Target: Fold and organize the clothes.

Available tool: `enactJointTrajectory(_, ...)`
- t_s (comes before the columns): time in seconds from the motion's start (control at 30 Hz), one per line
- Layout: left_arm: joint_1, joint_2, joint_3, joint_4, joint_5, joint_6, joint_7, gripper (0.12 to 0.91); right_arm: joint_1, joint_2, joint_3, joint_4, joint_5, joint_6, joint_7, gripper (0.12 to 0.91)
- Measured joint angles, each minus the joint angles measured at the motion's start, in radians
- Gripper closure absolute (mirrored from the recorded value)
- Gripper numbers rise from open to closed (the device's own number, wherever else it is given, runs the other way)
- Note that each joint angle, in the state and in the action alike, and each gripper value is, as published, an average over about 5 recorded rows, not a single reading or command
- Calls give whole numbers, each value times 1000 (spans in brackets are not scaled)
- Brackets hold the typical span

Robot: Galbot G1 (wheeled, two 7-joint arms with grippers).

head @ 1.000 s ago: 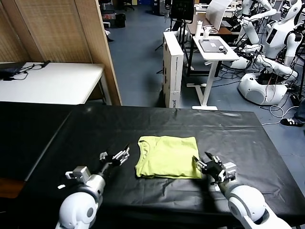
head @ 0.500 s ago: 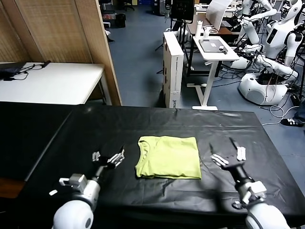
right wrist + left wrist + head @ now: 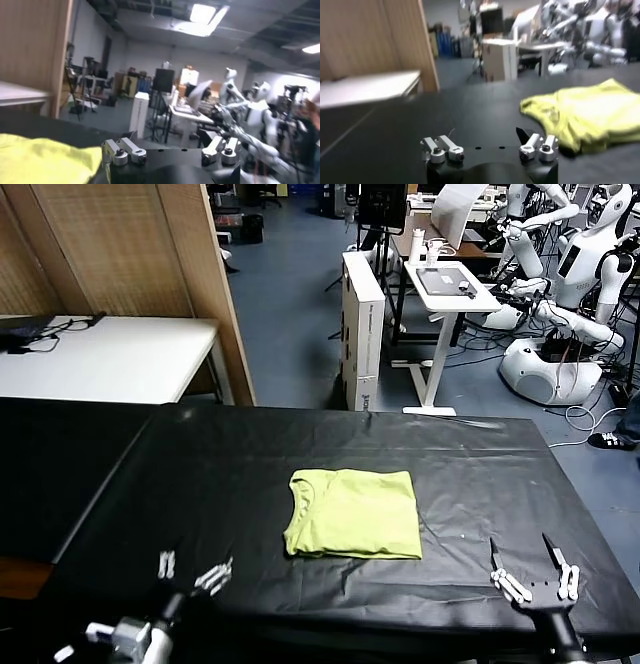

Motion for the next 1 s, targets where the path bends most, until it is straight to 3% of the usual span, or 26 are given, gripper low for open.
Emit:
enactJointTrajectory(0.27, 136, 0, -43, -31, -29, -2, -9, 123, -62, 4, -6, 32, 6, -51, 12, 118)
enactJointTrajectory(1.0, 182, -3, -74, -64, -74, 23, 2, 123, -88, 17, -41, 42, 9, -74, 23, 118)
